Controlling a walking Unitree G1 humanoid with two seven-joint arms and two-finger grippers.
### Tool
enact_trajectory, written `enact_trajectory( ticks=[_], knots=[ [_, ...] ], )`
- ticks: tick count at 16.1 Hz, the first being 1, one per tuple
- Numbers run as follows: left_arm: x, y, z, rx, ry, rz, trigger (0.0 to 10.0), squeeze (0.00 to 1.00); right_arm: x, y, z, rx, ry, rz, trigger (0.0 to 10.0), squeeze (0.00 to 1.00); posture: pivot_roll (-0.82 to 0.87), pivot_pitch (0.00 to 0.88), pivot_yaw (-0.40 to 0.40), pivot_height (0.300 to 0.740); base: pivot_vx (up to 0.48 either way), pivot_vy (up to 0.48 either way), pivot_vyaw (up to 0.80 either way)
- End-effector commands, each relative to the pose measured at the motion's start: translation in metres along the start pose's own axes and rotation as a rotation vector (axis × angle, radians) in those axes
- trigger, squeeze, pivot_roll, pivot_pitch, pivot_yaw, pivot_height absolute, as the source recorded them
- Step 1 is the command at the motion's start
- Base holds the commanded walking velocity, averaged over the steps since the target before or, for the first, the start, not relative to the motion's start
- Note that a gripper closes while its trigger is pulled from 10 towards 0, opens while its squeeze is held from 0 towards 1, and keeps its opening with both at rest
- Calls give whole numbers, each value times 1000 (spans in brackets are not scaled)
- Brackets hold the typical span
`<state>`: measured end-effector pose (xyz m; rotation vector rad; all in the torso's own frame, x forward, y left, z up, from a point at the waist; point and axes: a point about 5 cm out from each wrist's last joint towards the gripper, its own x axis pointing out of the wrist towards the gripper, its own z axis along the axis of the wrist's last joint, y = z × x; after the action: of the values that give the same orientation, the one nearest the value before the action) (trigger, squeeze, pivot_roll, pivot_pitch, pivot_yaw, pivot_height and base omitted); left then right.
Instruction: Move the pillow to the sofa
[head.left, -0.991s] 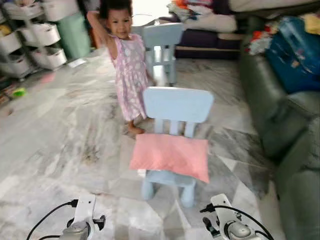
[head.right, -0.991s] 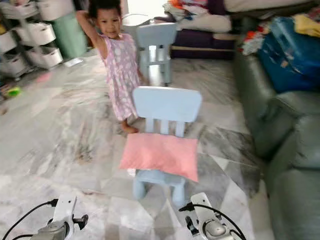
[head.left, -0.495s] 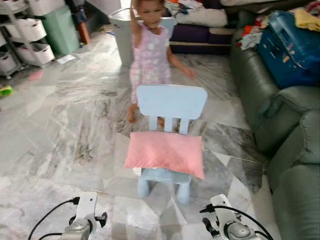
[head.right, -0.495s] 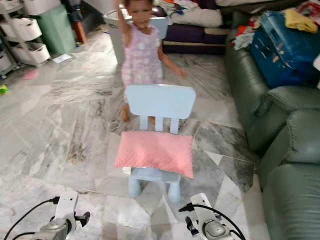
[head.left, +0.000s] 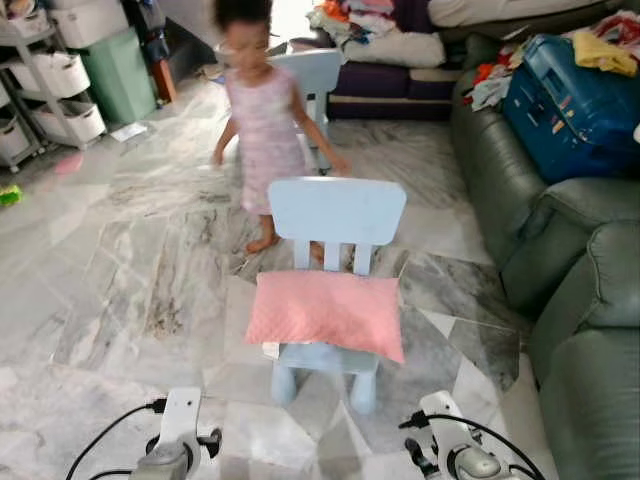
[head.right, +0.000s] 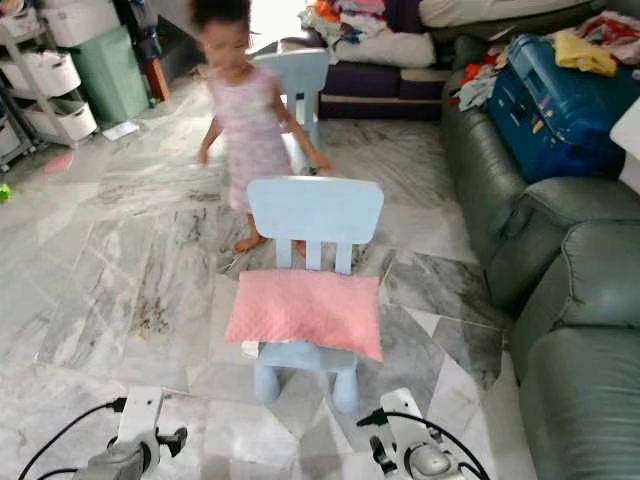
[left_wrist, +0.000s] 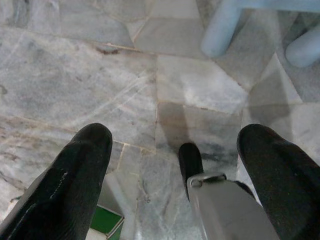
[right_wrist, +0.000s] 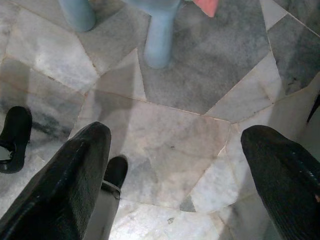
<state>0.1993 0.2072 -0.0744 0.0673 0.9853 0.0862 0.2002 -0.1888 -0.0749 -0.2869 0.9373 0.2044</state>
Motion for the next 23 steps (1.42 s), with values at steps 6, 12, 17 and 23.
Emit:
enact_trajectory(
  ticks=[6, 12, 17, 23],
  knots=[
    [0, 5, 1, -12, 1, 5, 10000, 0, 0, -1, 1, -8, 0, -5, 10000, 0, -120, 0, 29, 740, 280, 0, 0],
    [0, 5, 1, -8, 2, 7, 10000, 0, 0, -1, 2, -14, 0, -3, 10000, 0, -121, 0, 31, 740, 276, 0, 0],
    [0, 6, -1, -14, 9, 12, 10000, 0, 0, -1, 2, -21, 1, -2, 10000, 0, -121, 0, 30, 740, 50, 0, 0],
    [0, 7, -2, -13, 15, 21, 10000, 0, 0, -2, 2, -31, 2, -1, 10000, 0, -120, 0, 30, 740, 0, 111, 0]
  ],
)
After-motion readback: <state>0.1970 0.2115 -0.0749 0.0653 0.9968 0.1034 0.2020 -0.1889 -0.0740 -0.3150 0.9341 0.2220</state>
